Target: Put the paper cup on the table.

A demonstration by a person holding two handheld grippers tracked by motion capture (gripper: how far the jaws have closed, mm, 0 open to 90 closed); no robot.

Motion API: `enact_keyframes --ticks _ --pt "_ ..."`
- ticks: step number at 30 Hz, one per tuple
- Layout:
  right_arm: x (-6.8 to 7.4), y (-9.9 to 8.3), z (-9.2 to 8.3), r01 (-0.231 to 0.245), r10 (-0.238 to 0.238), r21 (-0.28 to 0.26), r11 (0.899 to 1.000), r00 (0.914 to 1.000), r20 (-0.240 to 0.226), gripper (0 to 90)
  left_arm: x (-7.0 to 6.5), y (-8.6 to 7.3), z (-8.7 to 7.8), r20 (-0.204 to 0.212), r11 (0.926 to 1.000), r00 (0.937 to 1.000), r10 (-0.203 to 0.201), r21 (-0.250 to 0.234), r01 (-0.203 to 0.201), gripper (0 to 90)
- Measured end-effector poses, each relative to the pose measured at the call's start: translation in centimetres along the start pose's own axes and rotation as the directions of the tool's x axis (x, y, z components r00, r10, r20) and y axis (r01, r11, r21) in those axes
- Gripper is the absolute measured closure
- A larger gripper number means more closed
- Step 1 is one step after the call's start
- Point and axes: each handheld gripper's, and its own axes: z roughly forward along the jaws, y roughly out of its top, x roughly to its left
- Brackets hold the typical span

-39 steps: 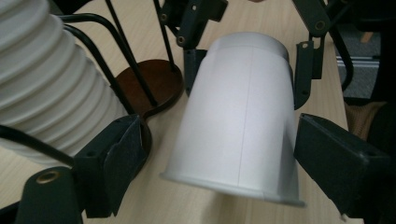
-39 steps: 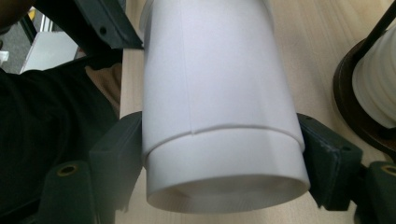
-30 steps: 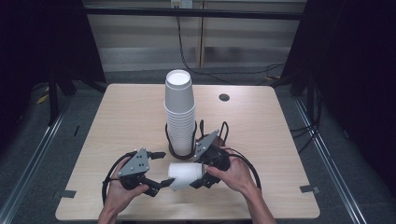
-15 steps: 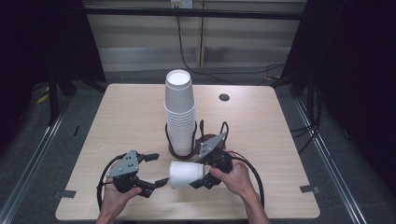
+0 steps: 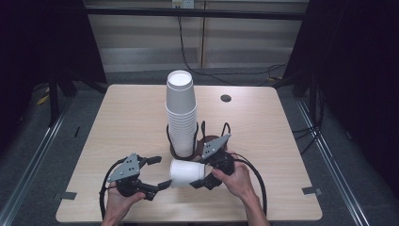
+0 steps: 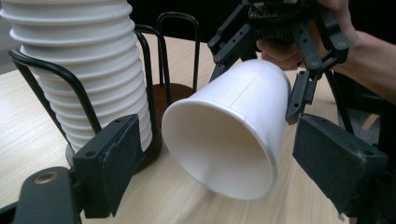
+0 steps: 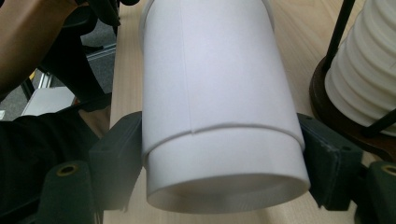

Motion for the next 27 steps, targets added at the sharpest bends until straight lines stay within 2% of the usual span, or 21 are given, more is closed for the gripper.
enact_keyframes --ticks 6,17,19,24,27 --pt "0.1 -0.1 -0.5 0.002 -0.002 -0.024 1.000 0.9999 0.014 23.0 0.0 -0.1 0.2 0.009 0.9999 0.9999 -0.006 -0.008 0.007 15.5" --pt "0.1 -0.1 -0.3 0.007 -0.006 -0.074 0.997 0.9999 0.013 23.0 -0.3 -0.2 0.7 0.034 0.9995 0.9993 -0.017 -0.028 0.018 15.4" --pt "0.1 -0.2 -0.7 0.010 -0.011 -0.117 0.993 0.9999 -0.002 23.0 -0.3 -0.2 0.8 0.028 0.9994 0.9994 -0.020 -0.029 0.021 15.4" --pt "0.2 -0.5 -0.7 0.015 -0.016 -0.137 0.991 0.9999 -0.005 23.1 -0.3 -0.2 1.0 0.031 0.9990 0.9991 -0.030 -0.032 0.031 15.4" --pt "0.3 -0.8 -0.6 0.012 -0.014 -0.158 0.987 0.9998 -0.013 23.1 -0.4 -0.3 1.4 0.051 0.9989 0.9981 -0.034 -0.032 0.035 15.4"
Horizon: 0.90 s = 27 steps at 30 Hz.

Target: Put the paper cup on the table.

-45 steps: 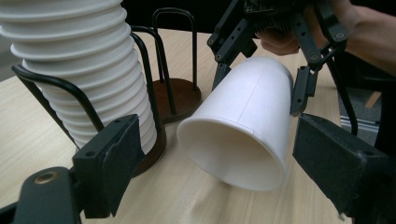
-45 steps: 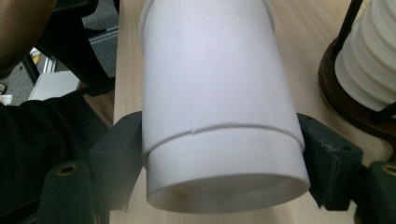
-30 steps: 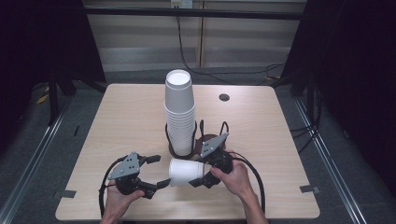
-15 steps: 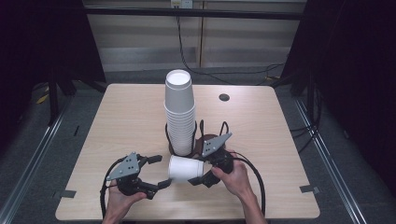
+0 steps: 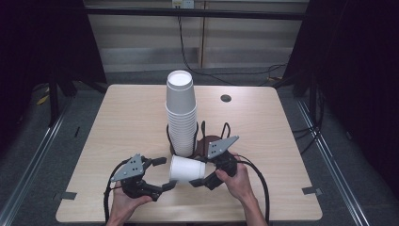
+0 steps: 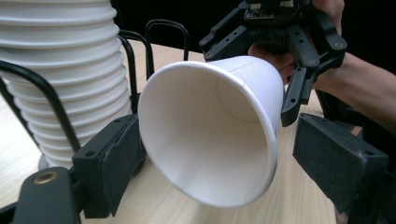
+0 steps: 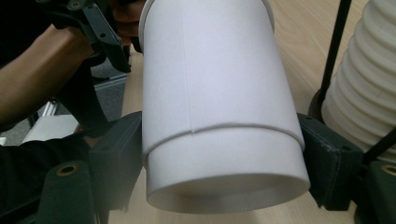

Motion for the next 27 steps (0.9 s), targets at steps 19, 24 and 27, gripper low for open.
enact_keyframes --ticks 19,24,27 --pt "0.2 -0.2 -0.4 0.023 -0.025 -0.052 0.998 0.9991 -0.034 23.1 0.6 0.0 1.6 0.010 0.9995 0.9996 -0.025 -0.019 0.026 0.7" --pt "0.4 -0.1 0.0 0.034 -0.036 -0.046 0.998 0.9986 -0.039 23.1 0.6 -0.1 2.1 0.031 0.9999 0.9995 -0.010 -0.005 0.010 0.0" --pt "0.4 -0.1 0.1 0.035 -0.037 -0.049 0.998 0.9986 -0.037 23.1 0.7 -0.1 2.3 0.040 0.9997 0.9990 -0.021 -0.015 0.021 0.7"
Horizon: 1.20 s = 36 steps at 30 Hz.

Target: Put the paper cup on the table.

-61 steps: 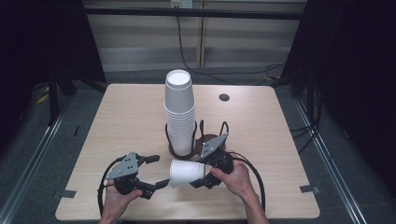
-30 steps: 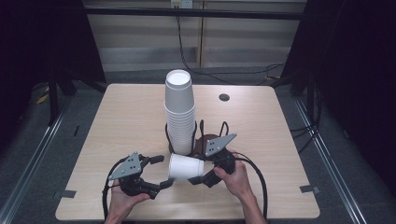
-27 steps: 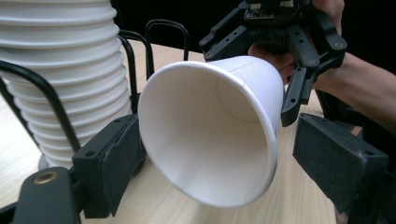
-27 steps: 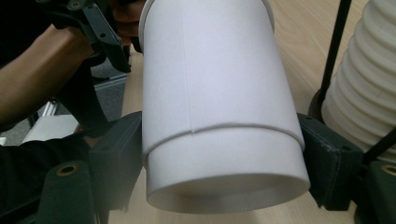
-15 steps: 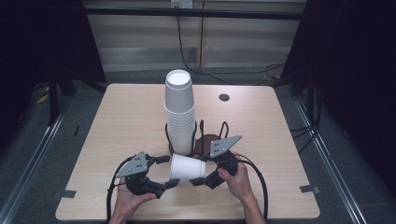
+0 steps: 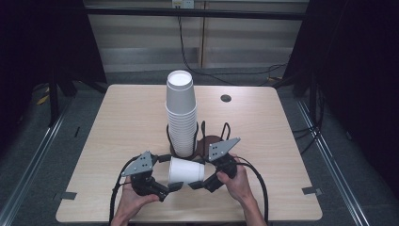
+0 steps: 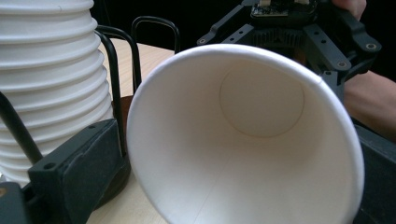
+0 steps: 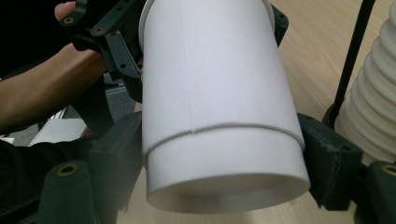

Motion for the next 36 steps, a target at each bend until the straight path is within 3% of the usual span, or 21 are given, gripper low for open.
enact_keyframes --ticks 2,12,20,36 --pt "0.0 0.0 -0.1 0.001 -0.001 -0.001 1.000 1.0000 0.002 23.1 0.1 0.0 0.1 0.027 1.0000 0.9996 -0.008 -0.001 0.008 3.8" --pt "0.1 -0.1 0.1 0.010 -0.010 -0.005 1.000 0.9999 -0.003 23.0 0.2 0.0 0.8 0.054 0.9998 0.9983 -0.021 0.006 0.021 2.4" --pt "-0.2 -0.3 0.3 0.009 -0.009 -0.004 1.000 0.9996 -0.025 23.1 0.7 0.1 0.2 0.093 0.9993 0.9950 -0.035 0.015 0.034 7.2" --pt "-0.5 -0.7 0.9 0.006 -0.007 -0.032 0.999 0.9996 -0.026 19.4 0.6 0.5 -0.5 0.090 0.9994 0.9956 -0.023 0.028 0.021 12.4"
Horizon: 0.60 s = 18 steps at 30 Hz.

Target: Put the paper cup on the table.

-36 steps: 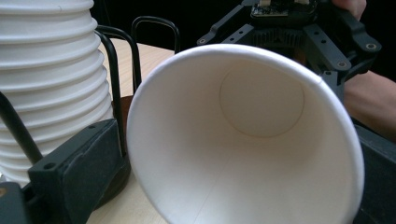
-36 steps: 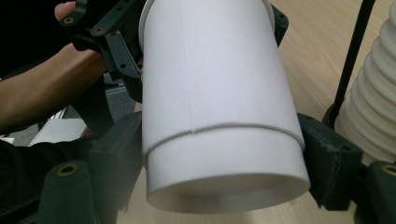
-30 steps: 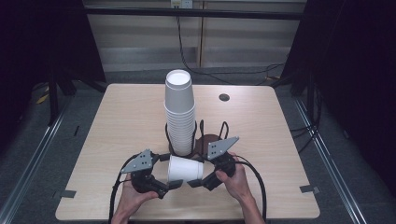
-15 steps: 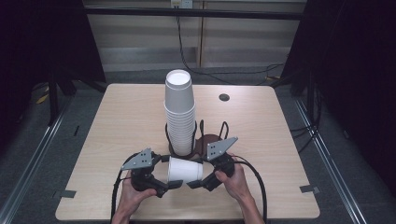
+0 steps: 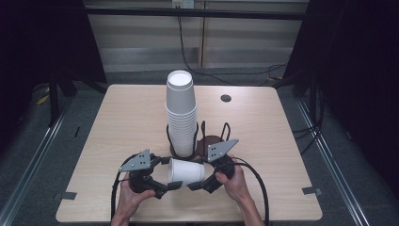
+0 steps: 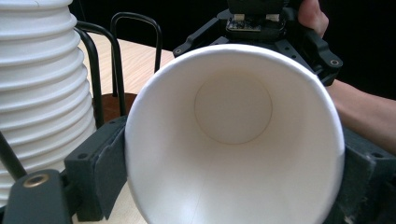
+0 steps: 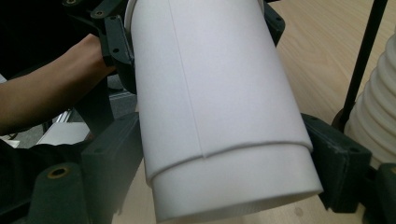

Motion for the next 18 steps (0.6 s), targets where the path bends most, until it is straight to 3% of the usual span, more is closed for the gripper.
enact_keyframes --ticks 14,18 --pt "0.4 -1.2 -0.7 0.004 0.002 -0.070 0.998 0.9960 0.089 12.9 -0.2 0.3 -0.4 -0.033 0.9994 0.9994 -0.010 0.032 0.011 12.4" --pt "0.5 -1.3 -0.7 -0.007 0.018 -0.083 0.997 0.9911 0.132 12.9 -0.1 0.3 -0.9 -0.068 0.9983 0.9976 -0.010 0.057 0.014 12.4"
